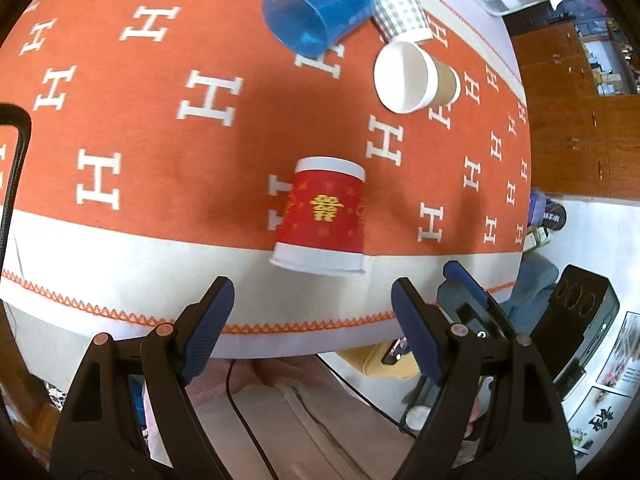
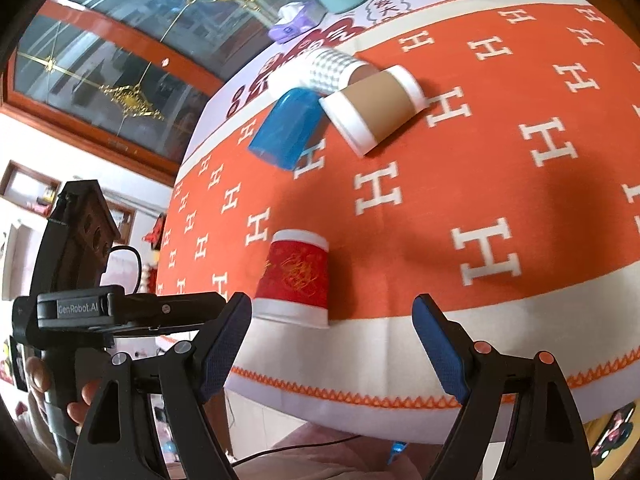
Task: Flip cup upside down
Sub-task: 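Lower the red cup onto the cloth and open the left gripper, then move the right gripper to the standing red cup and grasp its body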
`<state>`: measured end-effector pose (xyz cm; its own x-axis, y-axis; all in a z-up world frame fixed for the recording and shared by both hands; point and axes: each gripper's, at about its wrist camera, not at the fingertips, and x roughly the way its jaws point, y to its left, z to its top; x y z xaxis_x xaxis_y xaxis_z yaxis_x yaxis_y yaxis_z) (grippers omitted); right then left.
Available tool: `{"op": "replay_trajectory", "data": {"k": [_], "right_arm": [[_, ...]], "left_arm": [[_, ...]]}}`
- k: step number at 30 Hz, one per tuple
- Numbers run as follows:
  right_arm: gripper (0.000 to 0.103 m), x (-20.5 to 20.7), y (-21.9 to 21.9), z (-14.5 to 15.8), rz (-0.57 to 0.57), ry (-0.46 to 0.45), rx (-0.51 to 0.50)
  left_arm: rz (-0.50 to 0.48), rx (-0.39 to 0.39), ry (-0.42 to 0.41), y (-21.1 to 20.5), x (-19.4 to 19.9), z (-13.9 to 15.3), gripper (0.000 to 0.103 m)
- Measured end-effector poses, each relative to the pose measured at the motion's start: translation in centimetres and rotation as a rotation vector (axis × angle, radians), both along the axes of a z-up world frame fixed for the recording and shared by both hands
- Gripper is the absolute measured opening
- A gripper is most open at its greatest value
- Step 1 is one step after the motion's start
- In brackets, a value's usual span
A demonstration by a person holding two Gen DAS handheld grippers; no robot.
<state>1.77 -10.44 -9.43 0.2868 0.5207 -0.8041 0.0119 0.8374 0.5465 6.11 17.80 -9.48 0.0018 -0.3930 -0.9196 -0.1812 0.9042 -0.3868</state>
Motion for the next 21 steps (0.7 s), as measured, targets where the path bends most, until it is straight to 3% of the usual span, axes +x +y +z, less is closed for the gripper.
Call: {"op": "replay_trajectory", "data": {"k": [10, 14, 21], "right_arm": [[0.084, 2.6, 2.1, -0.2, 0.072, 0.089, 0.102], [0.084, 4.8, 3.4, -1.3, 0.107, 0.171, 0.120], [0.084, 8.6, 5.0, -4.7, 0.106, 0.327, 0.093]], "left_arm": [[0.029, 0.080, -0.109, 2.5, -1.0, 0.4, 0.079], [0.038, 0.092, -0.133, 3.3, -0.7, -0.2, 0.075], [-0.030, 0.166, -0.156, 3.2, 0.2, -2.2, 0.065]]}}
